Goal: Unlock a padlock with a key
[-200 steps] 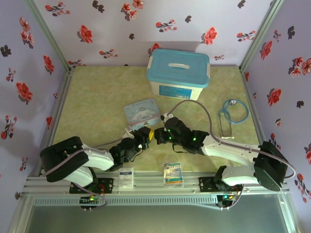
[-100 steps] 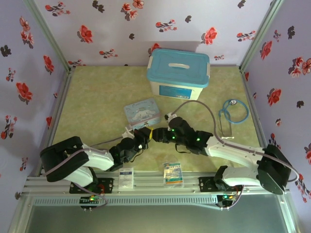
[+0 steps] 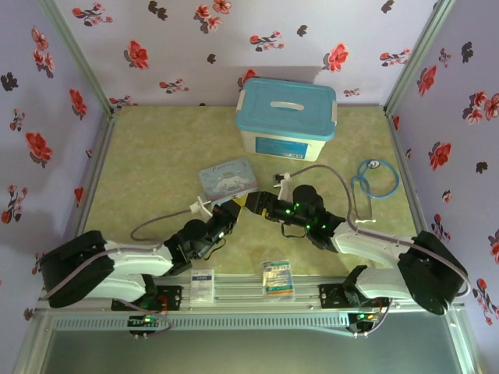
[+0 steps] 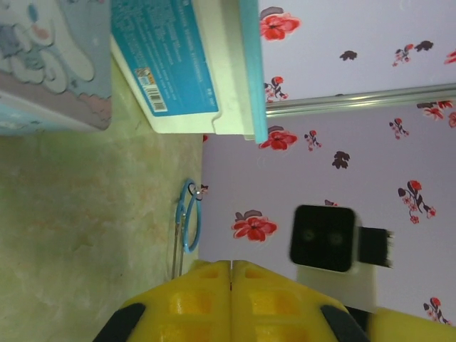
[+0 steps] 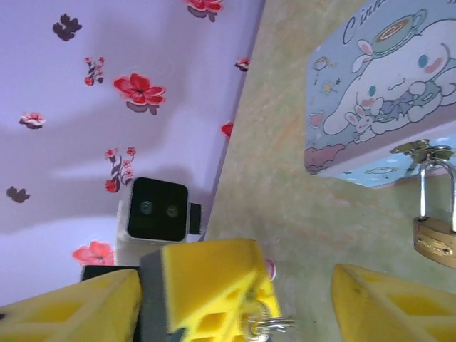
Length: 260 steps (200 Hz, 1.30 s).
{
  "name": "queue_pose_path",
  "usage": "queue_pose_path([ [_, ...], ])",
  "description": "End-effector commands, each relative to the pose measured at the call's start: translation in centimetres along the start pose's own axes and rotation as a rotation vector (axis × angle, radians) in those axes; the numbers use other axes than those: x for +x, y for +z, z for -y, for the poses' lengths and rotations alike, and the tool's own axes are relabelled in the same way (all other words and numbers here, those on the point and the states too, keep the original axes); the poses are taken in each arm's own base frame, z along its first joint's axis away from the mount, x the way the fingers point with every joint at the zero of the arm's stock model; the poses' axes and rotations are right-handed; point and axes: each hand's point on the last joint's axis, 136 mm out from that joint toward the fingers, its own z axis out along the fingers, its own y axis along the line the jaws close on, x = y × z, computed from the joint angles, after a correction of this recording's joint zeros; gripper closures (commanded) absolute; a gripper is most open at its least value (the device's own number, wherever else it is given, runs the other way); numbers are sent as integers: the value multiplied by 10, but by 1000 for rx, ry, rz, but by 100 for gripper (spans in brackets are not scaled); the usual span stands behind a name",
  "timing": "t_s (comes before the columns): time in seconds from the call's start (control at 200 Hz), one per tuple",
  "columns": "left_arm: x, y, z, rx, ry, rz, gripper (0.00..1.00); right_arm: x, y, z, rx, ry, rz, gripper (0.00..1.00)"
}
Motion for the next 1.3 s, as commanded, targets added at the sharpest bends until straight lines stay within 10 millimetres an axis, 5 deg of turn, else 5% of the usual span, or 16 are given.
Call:
queue_pose_path([
  [0.0, -14, -1, 25, 14, 118, 54, 100, -5, -3, -17, -111, 28, 17, 35],
  [0.12, -21, -6, 46, 27, 197, 68, 100, -4, -2, -25, -146, 25, 3, 41],
  [0.44, -27, 0, 59, 67, 179, 83, 100, -16, -4, -56, -327, 36, 49, 45],
  [0.68, -29, -1, 51, 53, 171, 86, 100, -13, 5, -40, -310, 67, 42, 54],
  [1.295, -29, 2, 37, 34, 129, 87, 100, -12, 12, -36, -362, 124, 39, 80],
])
